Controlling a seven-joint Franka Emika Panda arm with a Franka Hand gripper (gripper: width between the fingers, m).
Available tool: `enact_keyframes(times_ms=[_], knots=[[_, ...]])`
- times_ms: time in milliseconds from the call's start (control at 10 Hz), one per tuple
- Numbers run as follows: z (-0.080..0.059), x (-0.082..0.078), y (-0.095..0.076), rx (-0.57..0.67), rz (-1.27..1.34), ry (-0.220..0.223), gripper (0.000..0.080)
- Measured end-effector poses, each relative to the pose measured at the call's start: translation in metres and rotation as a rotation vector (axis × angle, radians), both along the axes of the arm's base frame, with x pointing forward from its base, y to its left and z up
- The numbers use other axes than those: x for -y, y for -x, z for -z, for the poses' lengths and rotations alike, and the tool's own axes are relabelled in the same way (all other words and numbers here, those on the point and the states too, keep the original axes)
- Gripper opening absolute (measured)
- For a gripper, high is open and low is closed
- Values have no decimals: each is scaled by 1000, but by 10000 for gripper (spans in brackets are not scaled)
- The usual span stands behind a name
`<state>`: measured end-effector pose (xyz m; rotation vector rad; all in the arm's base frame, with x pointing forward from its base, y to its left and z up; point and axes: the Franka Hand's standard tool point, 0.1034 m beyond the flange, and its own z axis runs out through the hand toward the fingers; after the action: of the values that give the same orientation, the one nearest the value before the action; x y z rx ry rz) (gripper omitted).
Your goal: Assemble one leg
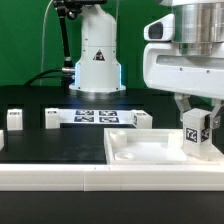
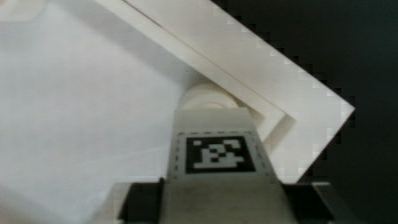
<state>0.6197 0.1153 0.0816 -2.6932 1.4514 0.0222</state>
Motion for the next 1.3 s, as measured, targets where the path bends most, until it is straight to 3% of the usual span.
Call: enact_keyframes(times_ms=[200, 300, 400, 900, 1300], knots=[[0, 0, 0, 6, -74, 2, 302], [0, 0, 0, 11, -132, 3, 481], [0, 0, 0, 16, -185, 5, 611], [2, 4, -1, 66, -836, 24, 649], [3, 1, 4, 51, -1133, 9, 649]])
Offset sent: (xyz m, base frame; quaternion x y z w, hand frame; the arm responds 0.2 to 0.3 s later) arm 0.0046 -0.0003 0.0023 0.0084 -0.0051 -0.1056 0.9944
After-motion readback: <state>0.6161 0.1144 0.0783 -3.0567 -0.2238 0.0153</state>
